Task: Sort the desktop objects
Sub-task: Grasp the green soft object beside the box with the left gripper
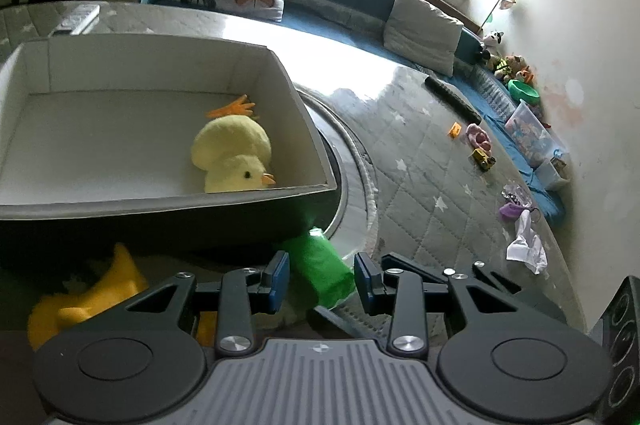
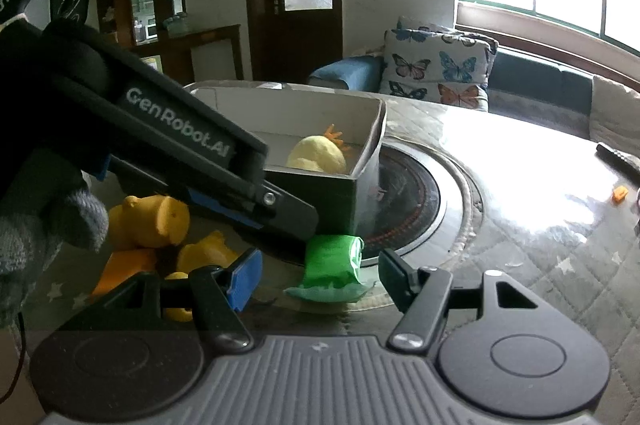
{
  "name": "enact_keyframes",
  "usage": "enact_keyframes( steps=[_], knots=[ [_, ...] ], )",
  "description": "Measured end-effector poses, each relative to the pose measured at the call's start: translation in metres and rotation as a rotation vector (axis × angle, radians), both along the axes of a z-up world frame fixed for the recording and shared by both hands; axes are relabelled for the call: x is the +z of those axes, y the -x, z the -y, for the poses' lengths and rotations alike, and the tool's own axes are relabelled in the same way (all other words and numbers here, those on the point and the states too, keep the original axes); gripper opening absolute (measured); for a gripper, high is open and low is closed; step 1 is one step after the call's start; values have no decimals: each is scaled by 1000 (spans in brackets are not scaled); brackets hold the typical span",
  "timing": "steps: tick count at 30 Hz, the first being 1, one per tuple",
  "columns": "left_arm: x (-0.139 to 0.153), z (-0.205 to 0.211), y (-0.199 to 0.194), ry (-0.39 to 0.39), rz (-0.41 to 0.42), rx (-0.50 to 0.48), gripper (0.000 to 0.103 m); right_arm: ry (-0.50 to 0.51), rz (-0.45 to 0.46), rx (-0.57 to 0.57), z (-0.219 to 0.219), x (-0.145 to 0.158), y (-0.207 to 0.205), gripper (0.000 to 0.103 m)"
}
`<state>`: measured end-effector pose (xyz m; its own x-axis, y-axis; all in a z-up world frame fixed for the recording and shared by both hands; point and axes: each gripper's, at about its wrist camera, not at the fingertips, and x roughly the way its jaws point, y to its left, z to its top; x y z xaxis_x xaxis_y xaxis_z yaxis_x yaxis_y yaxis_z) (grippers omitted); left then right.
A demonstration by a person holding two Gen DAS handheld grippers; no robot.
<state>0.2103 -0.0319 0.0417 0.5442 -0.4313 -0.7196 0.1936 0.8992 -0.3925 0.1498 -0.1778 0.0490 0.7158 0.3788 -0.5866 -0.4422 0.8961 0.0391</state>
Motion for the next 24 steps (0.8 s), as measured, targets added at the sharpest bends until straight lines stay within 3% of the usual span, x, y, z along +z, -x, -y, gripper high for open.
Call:
enact_keyframes(
  steps=[11, 24],
  knots=[
    [-9, 8, -14, -2, -31, 49, 38, 1, -29, 0, 0, -12, -6, 65],
    [-23, 13, -27, 10, -74, 78, 39, 0, -58, 1, -3, -18, -13, 53]
  ],
)
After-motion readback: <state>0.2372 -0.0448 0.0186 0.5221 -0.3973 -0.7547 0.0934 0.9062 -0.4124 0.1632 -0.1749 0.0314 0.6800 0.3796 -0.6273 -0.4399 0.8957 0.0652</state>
